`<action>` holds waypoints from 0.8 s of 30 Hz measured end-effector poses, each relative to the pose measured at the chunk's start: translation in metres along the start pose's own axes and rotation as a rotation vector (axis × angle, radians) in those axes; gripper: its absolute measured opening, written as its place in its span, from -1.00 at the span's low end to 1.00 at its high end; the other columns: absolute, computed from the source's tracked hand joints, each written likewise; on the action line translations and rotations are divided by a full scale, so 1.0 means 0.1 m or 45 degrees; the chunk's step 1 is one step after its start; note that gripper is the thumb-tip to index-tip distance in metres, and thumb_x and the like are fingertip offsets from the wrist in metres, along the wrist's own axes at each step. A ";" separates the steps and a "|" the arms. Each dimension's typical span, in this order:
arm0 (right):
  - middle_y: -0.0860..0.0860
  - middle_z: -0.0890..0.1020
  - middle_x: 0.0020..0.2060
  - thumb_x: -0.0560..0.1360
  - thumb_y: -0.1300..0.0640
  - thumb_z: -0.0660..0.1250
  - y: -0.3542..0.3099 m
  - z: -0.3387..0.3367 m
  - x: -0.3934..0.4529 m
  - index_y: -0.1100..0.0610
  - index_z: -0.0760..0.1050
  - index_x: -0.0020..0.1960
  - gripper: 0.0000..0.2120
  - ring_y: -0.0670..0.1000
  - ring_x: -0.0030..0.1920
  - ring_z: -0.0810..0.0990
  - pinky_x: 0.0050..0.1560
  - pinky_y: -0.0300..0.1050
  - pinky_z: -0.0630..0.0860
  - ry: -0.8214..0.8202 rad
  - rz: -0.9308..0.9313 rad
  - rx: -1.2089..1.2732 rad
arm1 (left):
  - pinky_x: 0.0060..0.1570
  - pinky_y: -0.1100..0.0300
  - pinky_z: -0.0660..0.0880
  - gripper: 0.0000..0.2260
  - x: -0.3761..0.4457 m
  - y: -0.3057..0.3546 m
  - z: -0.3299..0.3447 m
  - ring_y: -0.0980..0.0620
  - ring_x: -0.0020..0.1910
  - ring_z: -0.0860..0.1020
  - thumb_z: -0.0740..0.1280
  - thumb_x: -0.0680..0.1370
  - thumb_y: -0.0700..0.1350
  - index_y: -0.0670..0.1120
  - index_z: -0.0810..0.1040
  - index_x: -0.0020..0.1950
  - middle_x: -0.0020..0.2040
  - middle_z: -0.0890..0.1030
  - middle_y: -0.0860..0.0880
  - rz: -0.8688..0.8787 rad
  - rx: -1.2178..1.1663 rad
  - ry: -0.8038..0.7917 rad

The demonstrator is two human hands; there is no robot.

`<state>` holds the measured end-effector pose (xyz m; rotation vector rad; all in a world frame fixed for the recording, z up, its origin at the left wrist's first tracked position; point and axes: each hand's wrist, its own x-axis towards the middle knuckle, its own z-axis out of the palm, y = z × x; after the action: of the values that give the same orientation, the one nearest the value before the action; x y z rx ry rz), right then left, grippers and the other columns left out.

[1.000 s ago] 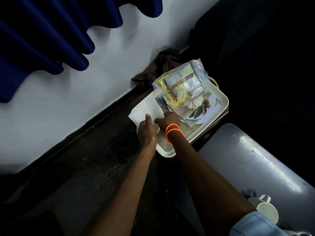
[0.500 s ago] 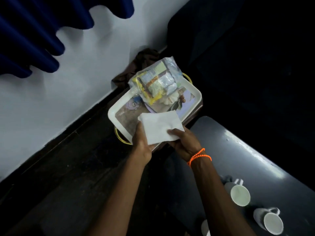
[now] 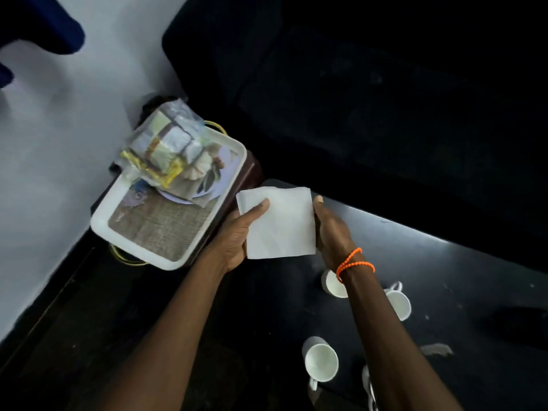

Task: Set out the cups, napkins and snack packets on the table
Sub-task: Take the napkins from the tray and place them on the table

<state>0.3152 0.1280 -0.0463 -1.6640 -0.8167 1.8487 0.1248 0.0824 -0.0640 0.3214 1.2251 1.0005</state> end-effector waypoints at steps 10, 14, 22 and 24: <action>-0.07 0.51 0.44 0.70 -0.13 0.11 -0.01 -1.28 -0.17 0.00 0.44 0.47 -0.59 -0.02 0.44 0.47 0.53 0.04 0.32 0.028 -0.241 -0.277 | 0.33 -0.22 0.55 -0.57 0.18 -0.39 1.28 -0.20 0.36 0.60 0.49 0.56 -0.09 -0.06 0.57 0.43 0.38 0.62 -0.18 -0.175 0.257 -0.438; -0.25 0.72 0.02 0.59 0.15 0.28 0.15 -1.90 -0.38 -0.20 0.63 0.09 -0.72 -0.14 0.05 0.68 0.07 -0.22 0.59 0.101 -0.218 -0.145 | 0.25 -0.22 0.60 -0.58 0.26 -0.63 1.78 -0.24 0.32 0.62 0.47 0.57 -0.20 -0.16 0.55 0.43 0.33 0.65 -0.22 -0.283 0.302 -0.463; 0.10 0.75 0.00 0.45 0.35 0.43 0.61 -2.91 -0.86 0.12 0.67 0.14 -0.70 0.18 -0.01 0.72 0.09 0.16 0.68 0.709 -0.173 -0.048 | 0.08 -0.08 0.68 -0.68 0.30 -1.21 2.78 -0.16 0.14 0.70 0.46 0.58 -0.18 -0.26 0.59 0.31 0.21 0.71 -0.23 -0.389 0.432 -0.184; -0.02 0.75 -0.11 0.43 0.32 0.44 0.69 -3.07 -0.99 0.04 0.70 -0.01 -0.77 0.05 -0.13 0.68 -0.04 -0.02 0.68 0.865 -0.175 -0.117 | -0.08 -0.01 0.71 -0.66 0.24 -1.39 3.01 -0.14 0.04 0.73 0.51 0.53 -0.23 -0.27 0.60 0.27 0.14 0.73 -0.23 -0.405 0.470 -0.156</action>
<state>0.6326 0.0379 -0.0493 -2.0477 -0.6931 1.0446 0.4556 0.1113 -0.0680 0.4519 1.2985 0.4726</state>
